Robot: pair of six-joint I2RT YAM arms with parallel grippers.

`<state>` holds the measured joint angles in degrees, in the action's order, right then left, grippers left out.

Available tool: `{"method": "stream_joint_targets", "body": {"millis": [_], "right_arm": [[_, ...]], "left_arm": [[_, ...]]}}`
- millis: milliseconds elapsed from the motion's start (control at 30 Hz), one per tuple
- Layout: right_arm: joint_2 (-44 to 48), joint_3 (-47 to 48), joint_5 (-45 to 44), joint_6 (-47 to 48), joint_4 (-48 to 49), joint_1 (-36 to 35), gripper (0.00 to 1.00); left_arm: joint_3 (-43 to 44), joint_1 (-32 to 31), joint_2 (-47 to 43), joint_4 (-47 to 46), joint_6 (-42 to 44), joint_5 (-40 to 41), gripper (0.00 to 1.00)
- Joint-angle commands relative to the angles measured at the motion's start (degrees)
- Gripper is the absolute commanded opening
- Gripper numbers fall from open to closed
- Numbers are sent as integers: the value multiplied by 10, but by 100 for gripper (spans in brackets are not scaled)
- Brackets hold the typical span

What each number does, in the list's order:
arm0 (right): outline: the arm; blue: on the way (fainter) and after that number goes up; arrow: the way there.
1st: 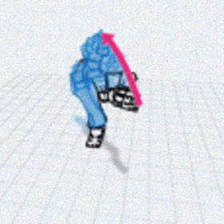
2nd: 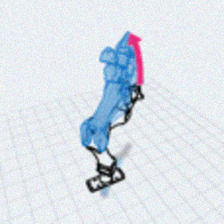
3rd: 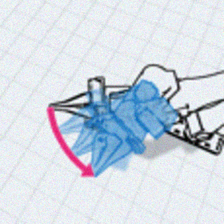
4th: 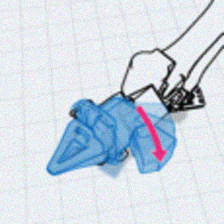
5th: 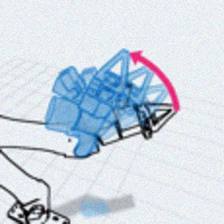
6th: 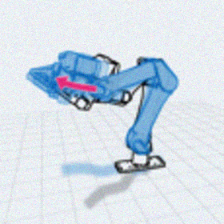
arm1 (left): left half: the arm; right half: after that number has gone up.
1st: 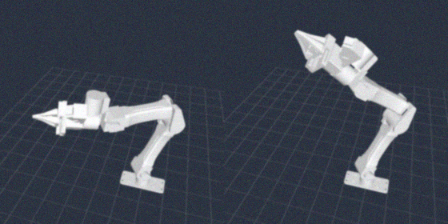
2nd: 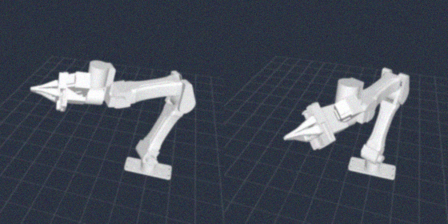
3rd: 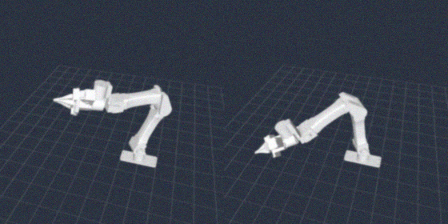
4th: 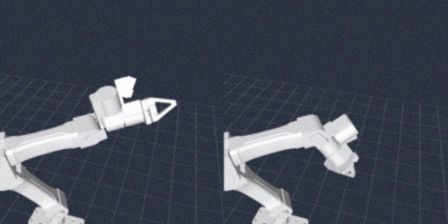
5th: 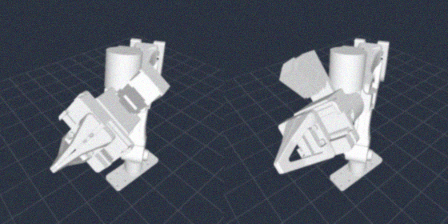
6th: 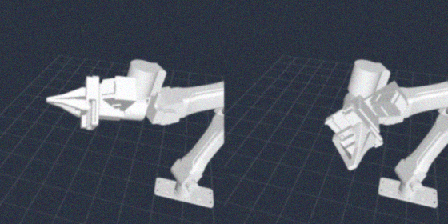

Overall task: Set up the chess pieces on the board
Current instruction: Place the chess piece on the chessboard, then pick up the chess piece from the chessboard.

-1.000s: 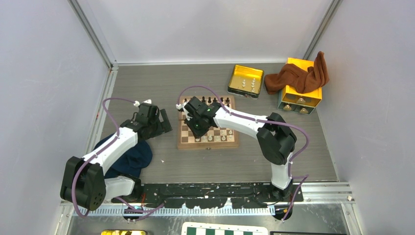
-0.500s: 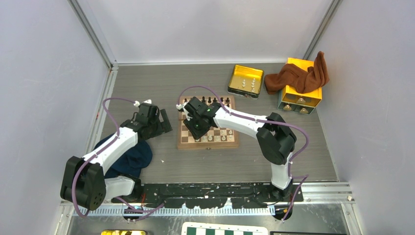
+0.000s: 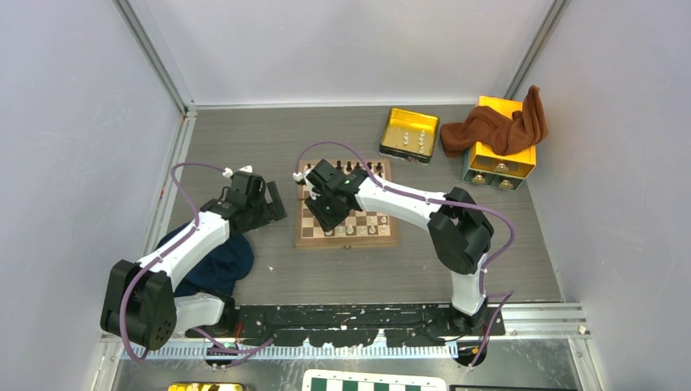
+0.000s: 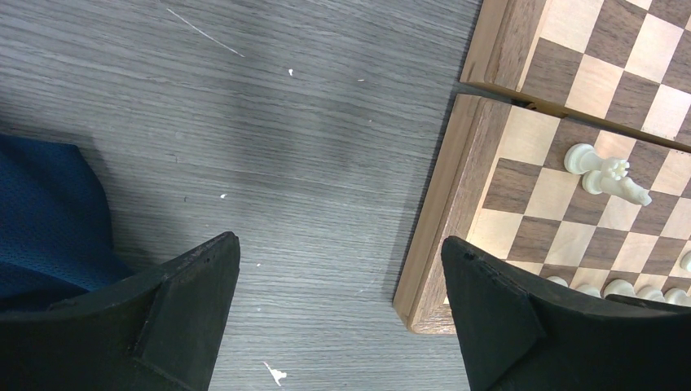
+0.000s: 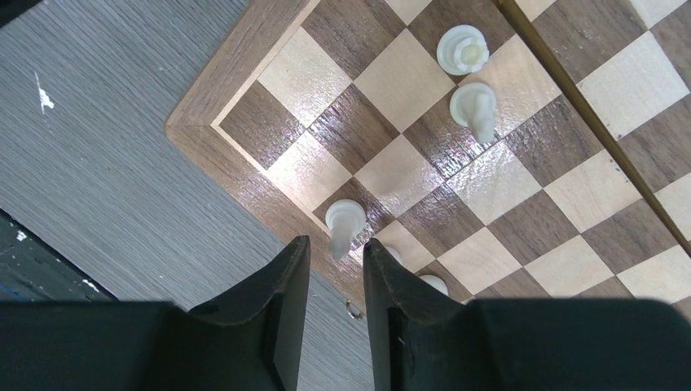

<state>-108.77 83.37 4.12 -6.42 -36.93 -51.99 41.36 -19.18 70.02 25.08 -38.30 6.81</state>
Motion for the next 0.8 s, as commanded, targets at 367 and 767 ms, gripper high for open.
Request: {"method": "stream_joint_targets", "body": {"millis": [367, 767], "right_arm": [[35, 73, -35, -9, -2, 6, 41], [-26, 121, -51, -10, 11, 60, 42]], "left_arm": [[18, -2, -14, -12, 8, 0, 95], [21, -2, -12, -11, 10, 0, 95]]}}
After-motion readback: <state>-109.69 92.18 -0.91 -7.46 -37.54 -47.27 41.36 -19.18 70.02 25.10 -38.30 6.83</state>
